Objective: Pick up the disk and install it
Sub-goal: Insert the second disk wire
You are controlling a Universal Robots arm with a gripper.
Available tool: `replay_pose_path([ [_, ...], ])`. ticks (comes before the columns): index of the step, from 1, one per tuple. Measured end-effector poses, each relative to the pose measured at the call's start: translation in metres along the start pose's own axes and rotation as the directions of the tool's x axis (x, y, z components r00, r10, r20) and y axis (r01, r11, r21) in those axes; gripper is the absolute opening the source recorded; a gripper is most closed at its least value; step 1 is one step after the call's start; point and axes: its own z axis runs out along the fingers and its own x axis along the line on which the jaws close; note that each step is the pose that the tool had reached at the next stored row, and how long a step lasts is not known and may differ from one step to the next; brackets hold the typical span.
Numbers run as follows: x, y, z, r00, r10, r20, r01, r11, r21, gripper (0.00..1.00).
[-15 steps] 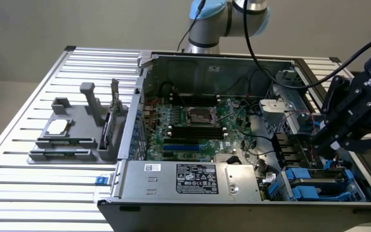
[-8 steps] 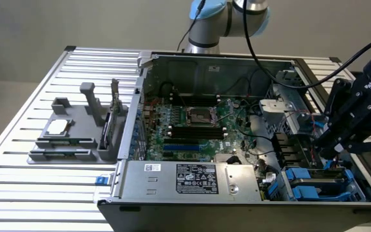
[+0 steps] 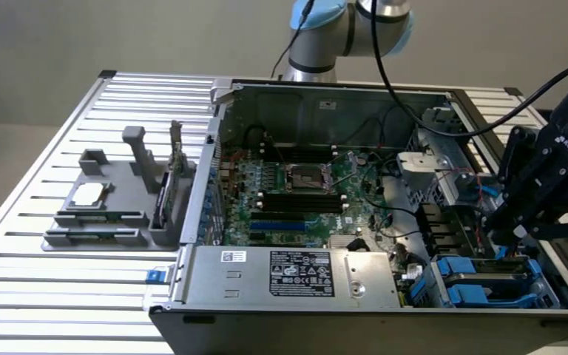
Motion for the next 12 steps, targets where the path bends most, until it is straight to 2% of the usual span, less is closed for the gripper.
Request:
replay_pose_path([
  [9, 0.0045, -0.003, 0.0023, 1.0, -0.004, 0.0003, 0.004, 1.0, -0.0031, 0.27],
  [12, 0.0058, -0.0031, 0.0031, 1.0, -0.01, 0.0006, 0.01, 0.9999, -0.0074, 0.27],
])
